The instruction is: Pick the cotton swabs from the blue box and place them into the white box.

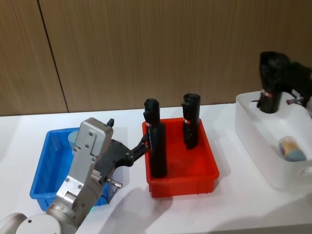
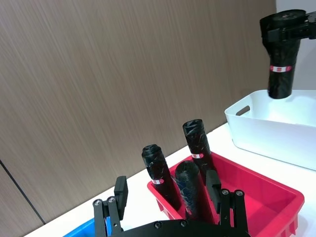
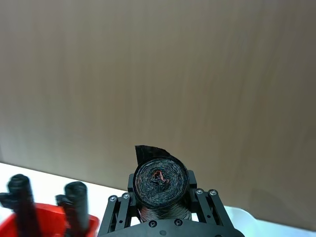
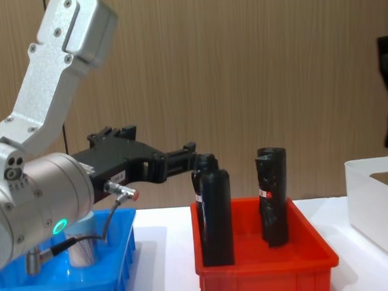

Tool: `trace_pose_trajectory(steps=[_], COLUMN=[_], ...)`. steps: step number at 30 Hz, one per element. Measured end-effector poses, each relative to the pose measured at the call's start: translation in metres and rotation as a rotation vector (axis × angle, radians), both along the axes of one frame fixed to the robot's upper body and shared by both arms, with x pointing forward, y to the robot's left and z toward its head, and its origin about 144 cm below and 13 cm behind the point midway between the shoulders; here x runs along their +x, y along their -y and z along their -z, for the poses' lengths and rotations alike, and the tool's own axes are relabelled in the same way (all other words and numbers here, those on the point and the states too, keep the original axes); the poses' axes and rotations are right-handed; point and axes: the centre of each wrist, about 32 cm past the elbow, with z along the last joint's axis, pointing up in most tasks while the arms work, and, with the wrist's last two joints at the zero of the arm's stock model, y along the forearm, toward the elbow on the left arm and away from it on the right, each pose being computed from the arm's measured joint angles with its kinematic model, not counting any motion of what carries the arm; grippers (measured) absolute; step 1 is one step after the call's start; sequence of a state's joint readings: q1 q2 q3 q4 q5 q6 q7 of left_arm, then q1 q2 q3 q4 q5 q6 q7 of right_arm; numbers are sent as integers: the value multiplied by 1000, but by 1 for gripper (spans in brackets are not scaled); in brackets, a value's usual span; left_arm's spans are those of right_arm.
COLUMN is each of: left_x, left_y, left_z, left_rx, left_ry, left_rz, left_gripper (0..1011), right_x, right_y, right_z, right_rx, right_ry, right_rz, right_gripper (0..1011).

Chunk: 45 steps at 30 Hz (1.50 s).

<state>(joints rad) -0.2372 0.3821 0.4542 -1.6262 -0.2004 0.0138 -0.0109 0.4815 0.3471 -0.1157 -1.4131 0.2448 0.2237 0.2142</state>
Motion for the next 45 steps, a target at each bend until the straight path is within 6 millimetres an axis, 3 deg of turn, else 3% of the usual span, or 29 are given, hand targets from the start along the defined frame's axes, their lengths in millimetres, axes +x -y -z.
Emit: trace_pose_trajectory(steps=[30, 33, 39, 45], left_x=[0, 0, 0, 0], left_y=[0, 0, 0, 0], left_z=[0, 0, 0, 0], left_rx=[0, 0, 0, 0], left_ry=[0, 0, 0, 0], left_rz=[0, 0, 0, 0], left_gripper=[1004, 1004, 1004, 1004], right_x=[7, 8, 10, 11], right_y=[47, 50, 54, 57], right_z=[22, 24, 29, 33], right_rx=[10, 12, 19, 26], right_ry=[-146, -154, -173, -180], right_rz=[245, 254, 272, 283], right_gripper=[545, 592, 814, 950])
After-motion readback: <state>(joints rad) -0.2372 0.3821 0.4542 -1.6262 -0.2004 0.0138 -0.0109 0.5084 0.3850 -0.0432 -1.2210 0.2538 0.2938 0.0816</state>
